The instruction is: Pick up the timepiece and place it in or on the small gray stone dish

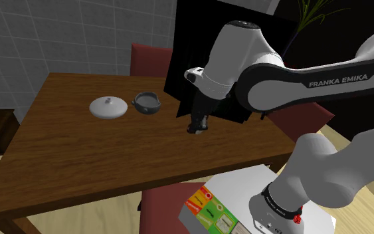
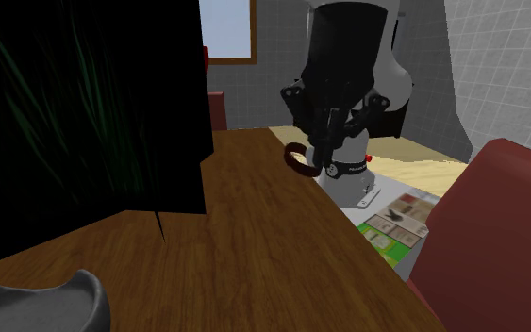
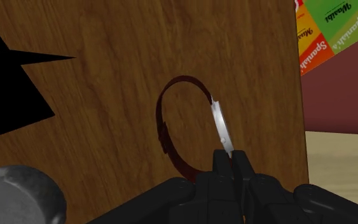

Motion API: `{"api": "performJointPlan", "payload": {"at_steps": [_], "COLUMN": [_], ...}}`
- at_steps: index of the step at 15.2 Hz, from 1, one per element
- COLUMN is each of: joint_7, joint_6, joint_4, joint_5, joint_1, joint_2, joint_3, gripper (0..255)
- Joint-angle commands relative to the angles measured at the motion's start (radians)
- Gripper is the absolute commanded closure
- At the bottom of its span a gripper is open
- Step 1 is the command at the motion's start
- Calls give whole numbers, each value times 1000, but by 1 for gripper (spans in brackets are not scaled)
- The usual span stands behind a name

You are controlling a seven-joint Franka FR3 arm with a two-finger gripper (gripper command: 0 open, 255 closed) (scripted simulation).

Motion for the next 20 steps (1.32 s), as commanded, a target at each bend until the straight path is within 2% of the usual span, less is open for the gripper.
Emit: {"api": "performJointPlan", "payload": {"at_steps": [1,2,10,20], "joint_7": [-2,-2,-78,-163], "joint_6": [-30,-35,-4,-70], "joint_4": [26,29,296,727], "joint_5": [-1,-1,-47,-61], "joint_1": [-1,-1,-58,-101], "joint_2": [-4,-6,291,653], "joint_3": [-2,-2,-57,-104], "gripper": [255,255,255,255]}}
